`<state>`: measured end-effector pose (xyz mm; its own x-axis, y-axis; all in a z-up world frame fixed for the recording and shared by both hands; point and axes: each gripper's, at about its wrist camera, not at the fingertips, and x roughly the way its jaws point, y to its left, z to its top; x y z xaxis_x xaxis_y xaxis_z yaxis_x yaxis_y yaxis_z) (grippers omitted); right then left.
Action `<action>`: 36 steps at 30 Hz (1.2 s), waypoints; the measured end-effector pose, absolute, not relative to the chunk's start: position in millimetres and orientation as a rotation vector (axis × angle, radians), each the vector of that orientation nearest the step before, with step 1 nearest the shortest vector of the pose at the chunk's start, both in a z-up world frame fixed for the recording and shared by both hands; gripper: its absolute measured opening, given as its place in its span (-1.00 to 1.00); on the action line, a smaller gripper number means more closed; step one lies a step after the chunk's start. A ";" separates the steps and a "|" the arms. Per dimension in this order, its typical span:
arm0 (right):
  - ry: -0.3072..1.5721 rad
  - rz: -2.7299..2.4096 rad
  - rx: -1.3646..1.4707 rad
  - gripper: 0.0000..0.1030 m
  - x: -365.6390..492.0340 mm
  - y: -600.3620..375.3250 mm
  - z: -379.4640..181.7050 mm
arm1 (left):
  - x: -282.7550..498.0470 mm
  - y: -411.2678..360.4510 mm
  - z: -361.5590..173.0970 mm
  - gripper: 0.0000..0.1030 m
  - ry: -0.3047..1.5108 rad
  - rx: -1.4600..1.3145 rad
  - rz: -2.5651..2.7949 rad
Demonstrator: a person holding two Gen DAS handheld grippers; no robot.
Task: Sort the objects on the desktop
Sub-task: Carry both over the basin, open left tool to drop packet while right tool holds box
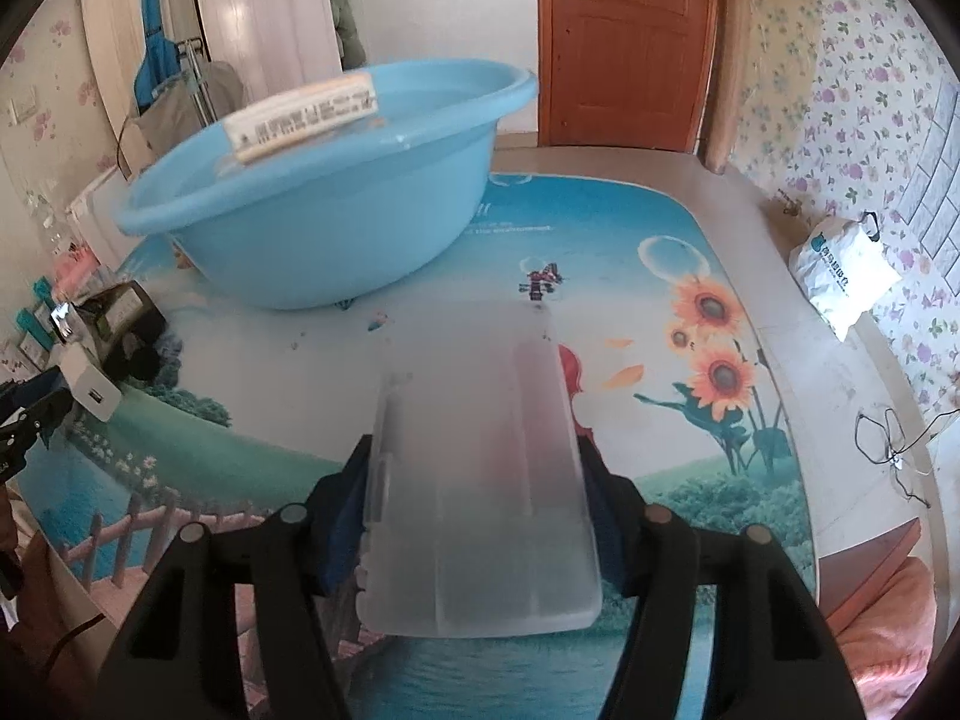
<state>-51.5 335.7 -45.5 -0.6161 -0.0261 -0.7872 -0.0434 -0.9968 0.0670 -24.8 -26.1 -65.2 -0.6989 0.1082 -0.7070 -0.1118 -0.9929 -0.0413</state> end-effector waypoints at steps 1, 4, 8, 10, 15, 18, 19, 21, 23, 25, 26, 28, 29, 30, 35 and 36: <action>0.119 2.819 -1.358 0.18 -49.6 335.0 -42.9 | -24.0 -26.2 -63.4 -0.12 0.006 -1.155 2.794; 0.110 2.836 -1.315 0.18 -45.0 334.2 -33.5 | -20.3 -25.0 -54.8 -0.12 0.006 -1.129 2.806; 0.143 2.850 -1.242 0.18 -37.6 340.4 -18.8 | -14.8 -21.3 -38.6 -0.13 0.018 -1.071 2.828; 0.164 2.857 -1.207 0.18 -33.4 344.7 -11.8 | -12.2 -19.4 -29.3 -0.13 0.028 -1.039 2.840; 0.178 2.902 -1.124 0.18 -26.7 344.4 3.3 | -7.8 -14.8 -5.3 -0.13 0.030 -0.956 2.860; 0.165 2.943 -1.080 0.18 -23.7 337.6 13.6 | -8.0 -9.7 6.9 -0.13 0.031 -0.913 2.860; 0.159 2.955 -1.069 0.18 -23.4 335.4 16.2 | -8.5 -7.2 10.1 -0.13 0.041 -0.902 2.860; 0.146 2.984 -1.050 0.18 -23.9 329.9 21.7 | -11.0 -2.6 14.8 -0.13 0.055 -0.884 2.854; 0.136 3.006 -1.038 0.18 -25.6 325.2 25.9 | -13.6 2.6 19.5 -0.13 0.064 -0.867 2.847; 0.133 3.028 -1.023 0.18 -27.2 321.7 30.3 | -16.8 6.4 22.8 -0.13 0.068 -0.855 2.839; 0.132 3.038 -1.018 0.18 -28.2 319.7 31.6 | -18.9 8.6 24.4 -0.13 0.071 -0.849 2.835; 0.129 3.056 -1.013 0.18 -31.0 315.9 33.9 | -22.5 12.6 27.3 -0.13 0.074 -0.840 2.827; 0.128 3.065 -1.012 0.18 -32.2 313.5 34.5 | -24.7 14.6 28.6 -0.13 0.074 -0.836 2.821; 0.126 3.075 -1.013 0.18 -34.2 310.7 35.0 | -27.2 16.8 29.8 -0.13 0.075 -0.832 2.815; 0.109 3.108 -1.009 0.18 -46.8 303.3 37.5 | -45.2 30.9 37.7 -0.13 0.103 -0.797 2.784; 0.106 3.111 -1.007 0.18 -50.1 303.0 37.8 | -49.4 34.4 38.8 -0.13 0.109 -0.790 2.777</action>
